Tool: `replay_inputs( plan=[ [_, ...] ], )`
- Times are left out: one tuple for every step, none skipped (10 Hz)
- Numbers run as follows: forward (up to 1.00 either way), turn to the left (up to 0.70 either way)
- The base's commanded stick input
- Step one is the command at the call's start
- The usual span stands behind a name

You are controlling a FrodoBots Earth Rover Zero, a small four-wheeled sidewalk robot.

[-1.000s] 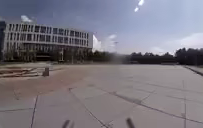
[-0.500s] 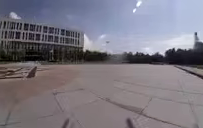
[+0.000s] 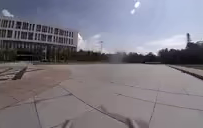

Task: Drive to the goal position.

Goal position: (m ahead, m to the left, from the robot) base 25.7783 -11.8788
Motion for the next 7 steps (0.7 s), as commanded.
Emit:
replay_inputs(
  plan=[
    [0.7, 0.0],
    [0.7, 0.0],
    [0.7, 0.0],
    [0.7, 0.0],
    [0.7, 0.0],
    [0.7, 0.0],
    [0.7, 0.0]
  ],
)
